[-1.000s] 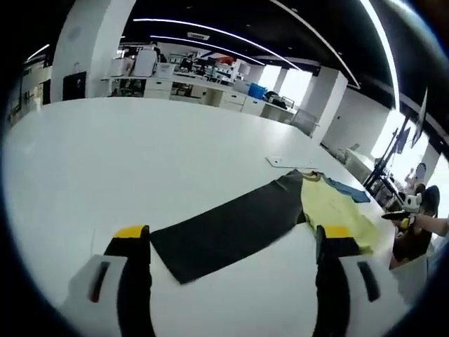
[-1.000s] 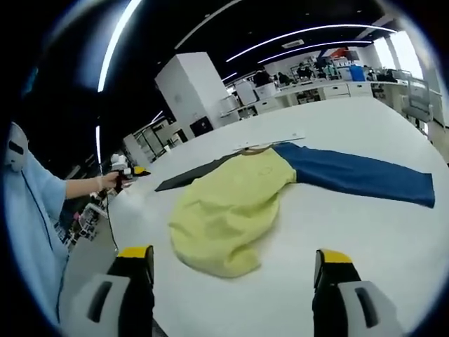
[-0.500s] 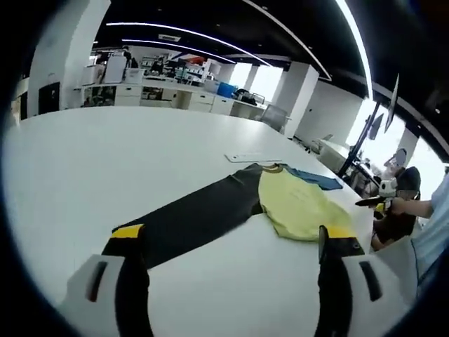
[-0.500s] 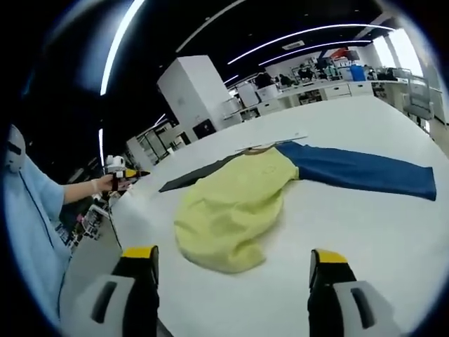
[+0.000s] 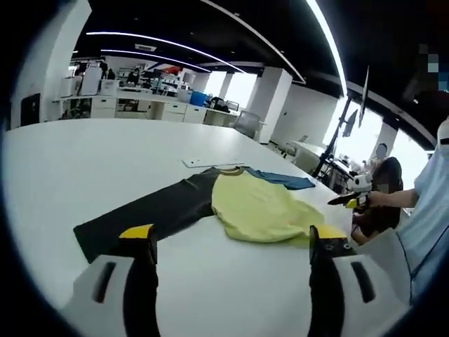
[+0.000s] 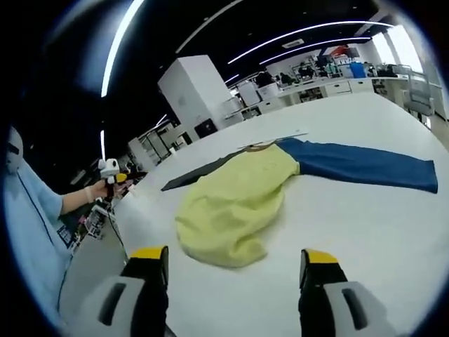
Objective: Fold the garment on the visible template until the final outline fits inside the template.
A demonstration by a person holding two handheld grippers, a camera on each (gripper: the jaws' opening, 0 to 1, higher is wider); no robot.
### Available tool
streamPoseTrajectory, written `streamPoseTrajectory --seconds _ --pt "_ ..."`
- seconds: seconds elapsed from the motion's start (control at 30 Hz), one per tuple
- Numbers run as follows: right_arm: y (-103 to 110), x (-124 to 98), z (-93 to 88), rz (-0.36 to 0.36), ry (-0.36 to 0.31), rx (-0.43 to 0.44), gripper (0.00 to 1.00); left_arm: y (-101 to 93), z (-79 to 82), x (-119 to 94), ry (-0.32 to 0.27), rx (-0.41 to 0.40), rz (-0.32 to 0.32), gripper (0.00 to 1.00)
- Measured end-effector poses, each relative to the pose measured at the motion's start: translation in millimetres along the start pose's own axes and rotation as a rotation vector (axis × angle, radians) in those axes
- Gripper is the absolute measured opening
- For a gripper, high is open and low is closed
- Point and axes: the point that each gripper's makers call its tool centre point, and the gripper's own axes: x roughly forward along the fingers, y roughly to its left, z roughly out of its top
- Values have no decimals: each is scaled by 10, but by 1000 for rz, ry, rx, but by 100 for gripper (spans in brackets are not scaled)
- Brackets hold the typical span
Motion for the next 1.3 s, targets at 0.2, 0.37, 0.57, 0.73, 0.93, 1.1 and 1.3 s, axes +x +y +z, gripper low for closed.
streamPoseTrajectory --seconds 0.2,0.37,0.57,0.73,0.93,1.1,1.3 --pt "-31 28 -30 -1 22 -32 71 -225 -179 43 38 29 -21 82" --pt "-37 85 -22 16 17 1 51 -447 -441 78 99 44 -59 75" --pt "-160 260 -73 -12 56 -46 44 -775 -558 85 71 -16 -108 67" --pt "-246 431 -103 -14 94 -66 32 -901 -628 103 55 -52 -122 64" --pt "-340 546 -157 -15 126 -46 25 -966 -645 89 19 -93 -126 60" --pt "-353 616 -199 3 113 25 18 -936 -656 40 12 -108 -118 58" --pt "-353 610 -252 10 119 38 10 -897 -643 3 -2 -125 -103 56"
